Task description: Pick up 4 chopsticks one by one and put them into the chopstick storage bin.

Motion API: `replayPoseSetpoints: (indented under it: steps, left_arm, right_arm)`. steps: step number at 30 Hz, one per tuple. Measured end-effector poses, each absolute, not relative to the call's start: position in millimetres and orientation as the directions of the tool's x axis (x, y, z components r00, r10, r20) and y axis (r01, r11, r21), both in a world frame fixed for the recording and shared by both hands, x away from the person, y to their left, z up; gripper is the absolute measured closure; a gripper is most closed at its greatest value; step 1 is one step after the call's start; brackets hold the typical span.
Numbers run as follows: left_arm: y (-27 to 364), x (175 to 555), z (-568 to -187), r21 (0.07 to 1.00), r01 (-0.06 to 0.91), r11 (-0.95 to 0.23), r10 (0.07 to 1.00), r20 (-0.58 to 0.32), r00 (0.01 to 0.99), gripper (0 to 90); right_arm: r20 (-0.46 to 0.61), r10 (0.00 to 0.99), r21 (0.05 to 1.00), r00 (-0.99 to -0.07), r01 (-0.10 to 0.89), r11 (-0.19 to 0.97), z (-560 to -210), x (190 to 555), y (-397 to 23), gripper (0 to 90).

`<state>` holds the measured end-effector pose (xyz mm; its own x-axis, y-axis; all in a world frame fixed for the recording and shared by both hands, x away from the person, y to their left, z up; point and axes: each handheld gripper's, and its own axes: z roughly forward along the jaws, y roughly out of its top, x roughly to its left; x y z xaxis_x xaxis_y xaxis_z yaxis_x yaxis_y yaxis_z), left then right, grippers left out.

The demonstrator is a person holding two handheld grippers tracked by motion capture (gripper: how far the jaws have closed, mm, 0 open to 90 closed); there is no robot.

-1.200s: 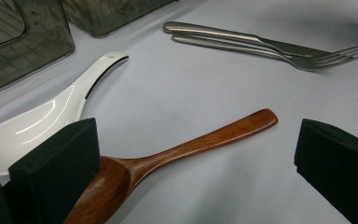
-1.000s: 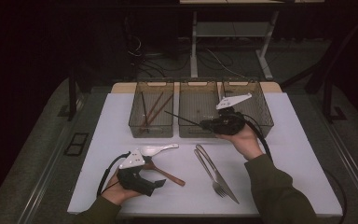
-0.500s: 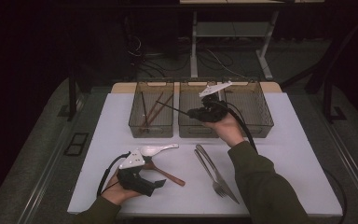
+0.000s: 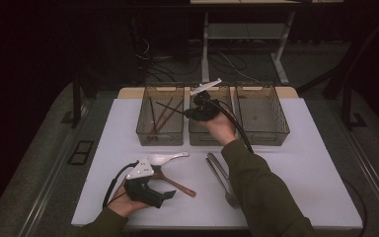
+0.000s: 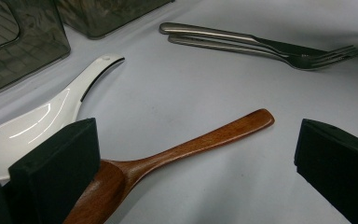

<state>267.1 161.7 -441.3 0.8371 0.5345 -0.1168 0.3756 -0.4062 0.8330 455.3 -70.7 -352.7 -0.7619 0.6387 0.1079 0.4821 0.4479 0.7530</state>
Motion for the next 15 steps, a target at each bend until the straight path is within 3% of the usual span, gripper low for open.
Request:
replayPoseSetpoints:
  steps: [15]
  left_arm:
    - [162.1,267.6,-441.2,0.834,0.373,-0.406,0.529,-0.118,0.840,0.0]
  right_arm:
    - [0.059,0.687,0.706,-0.725,0.516,0.484,-366.5,485.5,-18.8,85.5]
